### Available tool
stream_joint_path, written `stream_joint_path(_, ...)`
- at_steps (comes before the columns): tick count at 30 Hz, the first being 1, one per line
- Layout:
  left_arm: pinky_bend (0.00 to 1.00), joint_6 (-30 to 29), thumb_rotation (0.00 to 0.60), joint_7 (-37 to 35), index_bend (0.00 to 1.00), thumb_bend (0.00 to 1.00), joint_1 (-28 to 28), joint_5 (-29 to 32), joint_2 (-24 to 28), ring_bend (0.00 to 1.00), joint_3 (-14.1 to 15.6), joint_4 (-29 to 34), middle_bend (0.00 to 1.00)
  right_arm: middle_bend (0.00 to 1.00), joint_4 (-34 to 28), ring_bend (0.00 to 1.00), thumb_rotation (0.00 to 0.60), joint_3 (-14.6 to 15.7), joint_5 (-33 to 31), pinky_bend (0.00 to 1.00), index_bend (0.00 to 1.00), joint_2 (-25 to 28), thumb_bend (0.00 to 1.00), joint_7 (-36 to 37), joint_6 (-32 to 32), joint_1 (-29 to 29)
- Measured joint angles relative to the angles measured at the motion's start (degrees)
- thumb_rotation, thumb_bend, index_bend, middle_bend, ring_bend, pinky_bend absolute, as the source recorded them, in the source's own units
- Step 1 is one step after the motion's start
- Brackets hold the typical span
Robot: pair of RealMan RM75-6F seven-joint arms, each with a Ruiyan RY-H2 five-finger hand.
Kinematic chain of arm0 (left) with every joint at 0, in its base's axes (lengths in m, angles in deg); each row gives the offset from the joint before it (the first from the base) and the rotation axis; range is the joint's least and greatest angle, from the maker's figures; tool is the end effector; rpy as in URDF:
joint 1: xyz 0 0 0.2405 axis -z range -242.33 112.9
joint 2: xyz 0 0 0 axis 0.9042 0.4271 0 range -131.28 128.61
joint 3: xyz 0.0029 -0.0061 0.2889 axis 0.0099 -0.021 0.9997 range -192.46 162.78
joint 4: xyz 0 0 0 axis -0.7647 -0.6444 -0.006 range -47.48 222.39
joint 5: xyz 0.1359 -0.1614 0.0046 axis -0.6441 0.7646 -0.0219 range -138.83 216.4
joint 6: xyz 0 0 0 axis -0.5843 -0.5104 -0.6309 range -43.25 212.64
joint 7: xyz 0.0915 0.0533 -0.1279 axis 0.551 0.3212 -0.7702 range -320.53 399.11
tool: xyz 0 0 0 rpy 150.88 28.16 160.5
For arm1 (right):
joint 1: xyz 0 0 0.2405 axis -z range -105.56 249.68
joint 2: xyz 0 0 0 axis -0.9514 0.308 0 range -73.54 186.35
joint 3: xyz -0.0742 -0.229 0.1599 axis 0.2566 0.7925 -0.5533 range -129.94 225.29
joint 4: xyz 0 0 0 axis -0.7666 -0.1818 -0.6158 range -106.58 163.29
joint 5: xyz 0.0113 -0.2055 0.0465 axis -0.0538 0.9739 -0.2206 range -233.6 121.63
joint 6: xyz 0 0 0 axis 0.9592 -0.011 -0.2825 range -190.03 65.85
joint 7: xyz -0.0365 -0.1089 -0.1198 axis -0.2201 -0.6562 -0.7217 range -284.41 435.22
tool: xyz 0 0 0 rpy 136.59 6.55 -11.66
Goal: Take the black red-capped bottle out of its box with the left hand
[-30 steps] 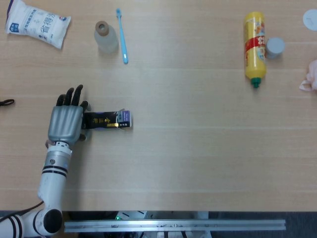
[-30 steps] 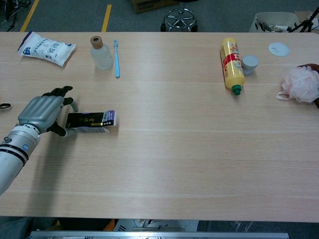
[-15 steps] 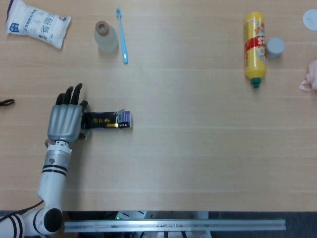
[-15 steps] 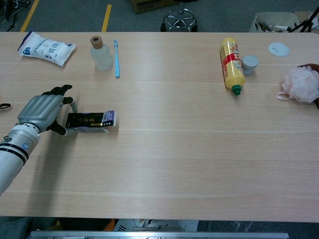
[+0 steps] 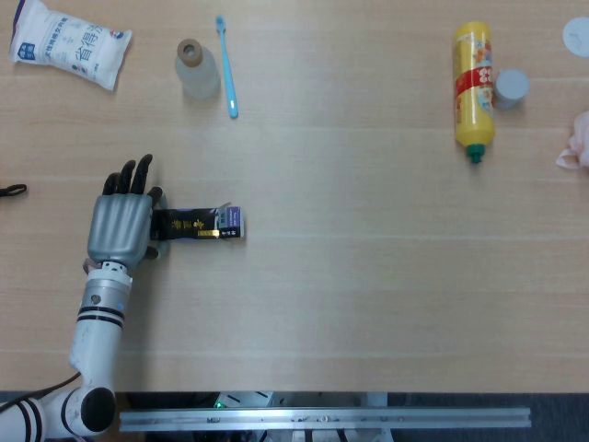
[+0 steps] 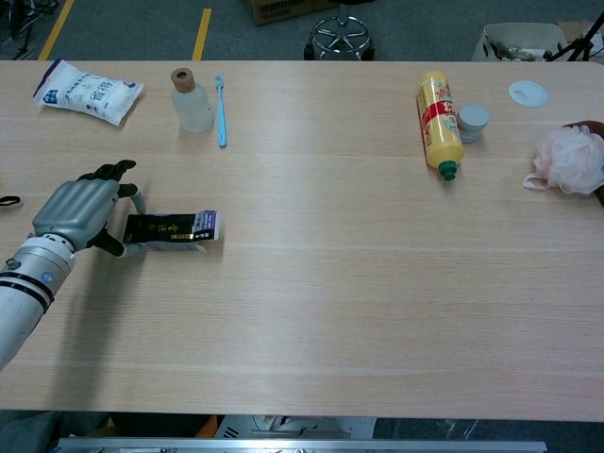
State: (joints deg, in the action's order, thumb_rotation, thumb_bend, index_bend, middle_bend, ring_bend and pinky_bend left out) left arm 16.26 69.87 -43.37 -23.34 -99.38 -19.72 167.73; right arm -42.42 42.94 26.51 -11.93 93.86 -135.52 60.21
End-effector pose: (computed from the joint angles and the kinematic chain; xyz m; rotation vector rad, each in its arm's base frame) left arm -0.2854 0.2809 -0.0574 -1.5896 -1.0575 -0.6384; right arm -0.4024 -0.2649 0.1783 1.3838 -0.9964 0.8741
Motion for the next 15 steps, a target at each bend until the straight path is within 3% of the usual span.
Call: stream_joint_path(15, 0.14, -1.9, 0.600, 1.8, 0.49, 0.17, -0.2, -2.0, 0.6, 0.03, 0.8, 1.1, 0.02, 0.25, 0.0, 0.17, 0.600, -0.1, 0.1, 0.35, 0.40, 0.0, 0.09, 0.1, -0.1, 0.0)
